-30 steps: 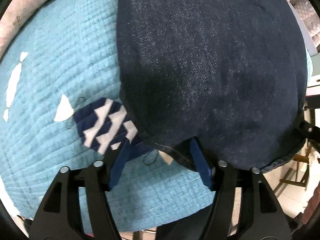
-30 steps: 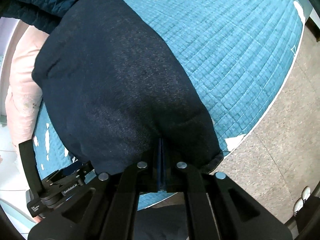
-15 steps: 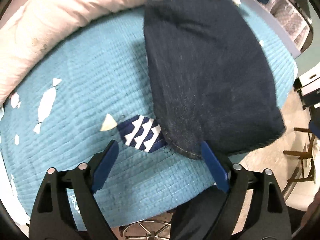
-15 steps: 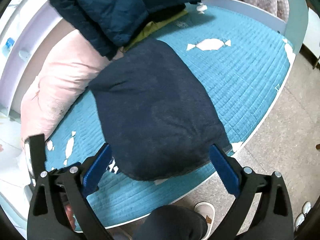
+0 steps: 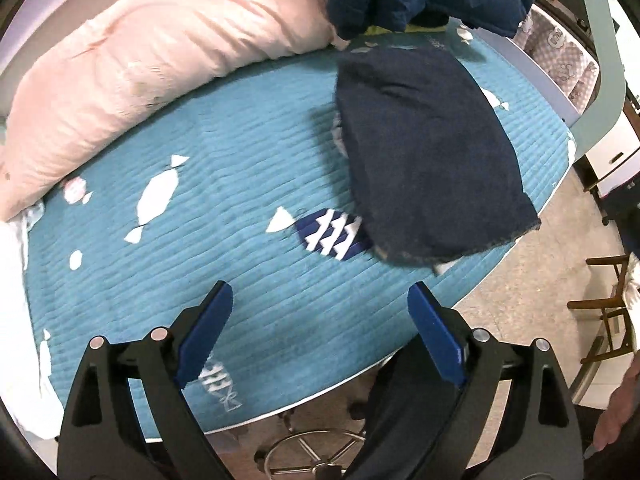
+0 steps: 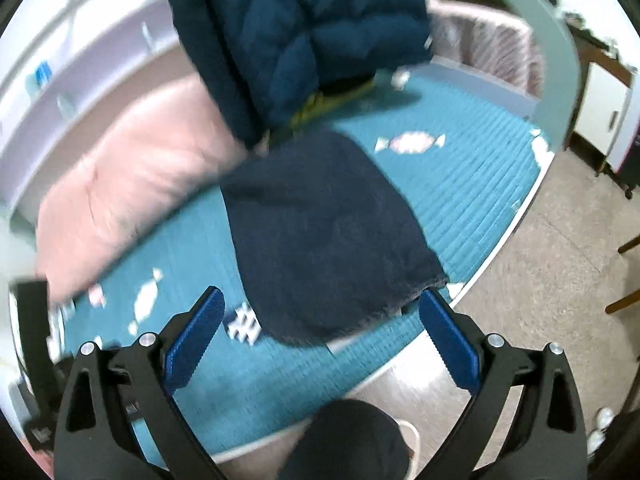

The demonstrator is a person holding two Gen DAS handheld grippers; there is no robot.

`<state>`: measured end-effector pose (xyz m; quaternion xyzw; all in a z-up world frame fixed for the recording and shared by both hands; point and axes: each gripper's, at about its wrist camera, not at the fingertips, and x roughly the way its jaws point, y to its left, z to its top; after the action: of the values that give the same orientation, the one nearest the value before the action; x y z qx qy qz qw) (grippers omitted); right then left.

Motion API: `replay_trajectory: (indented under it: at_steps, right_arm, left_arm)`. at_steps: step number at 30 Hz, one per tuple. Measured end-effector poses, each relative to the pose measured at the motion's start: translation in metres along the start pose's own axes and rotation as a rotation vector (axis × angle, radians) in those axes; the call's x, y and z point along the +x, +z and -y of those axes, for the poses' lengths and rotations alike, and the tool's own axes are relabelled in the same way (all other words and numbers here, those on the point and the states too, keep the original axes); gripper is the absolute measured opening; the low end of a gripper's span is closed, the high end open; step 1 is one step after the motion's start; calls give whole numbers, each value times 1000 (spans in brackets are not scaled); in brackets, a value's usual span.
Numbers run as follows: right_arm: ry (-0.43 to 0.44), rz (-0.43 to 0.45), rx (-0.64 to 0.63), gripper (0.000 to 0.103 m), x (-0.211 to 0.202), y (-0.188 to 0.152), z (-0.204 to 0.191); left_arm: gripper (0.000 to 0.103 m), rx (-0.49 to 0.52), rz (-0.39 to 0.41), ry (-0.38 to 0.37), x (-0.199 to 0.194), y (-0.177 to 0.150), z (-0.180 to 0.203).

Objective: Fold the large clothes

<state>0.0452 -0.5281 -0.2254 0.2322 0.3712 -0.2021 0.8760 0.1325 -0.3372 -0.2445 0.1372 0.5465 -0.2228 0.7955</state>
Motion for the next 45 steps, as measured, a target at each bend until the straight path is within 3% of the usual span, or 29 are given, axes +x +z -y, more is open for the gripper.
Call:
replay_trajectory:
  at_steps: [17, 25, 35, 45]
  right_arm:
    - [33, 154, -79, 94, -108, -55, -87]
    - [39, 246, -158, 94, -162, -79, -135]
    - [60, 380, -280, 94, -217, -107, -194]
    - [72, 479, -327, 94, -253, -127, -214]
  left_arm:
    - [90, -83, 153, 13, -120, -87, -71]
    - [91, -138, 301, 30, -194, -129, -105]
    - [92, -204, 419, 72, -263, -173, -144]
    - [92, -202, 540, 96, -314, -208, -160]
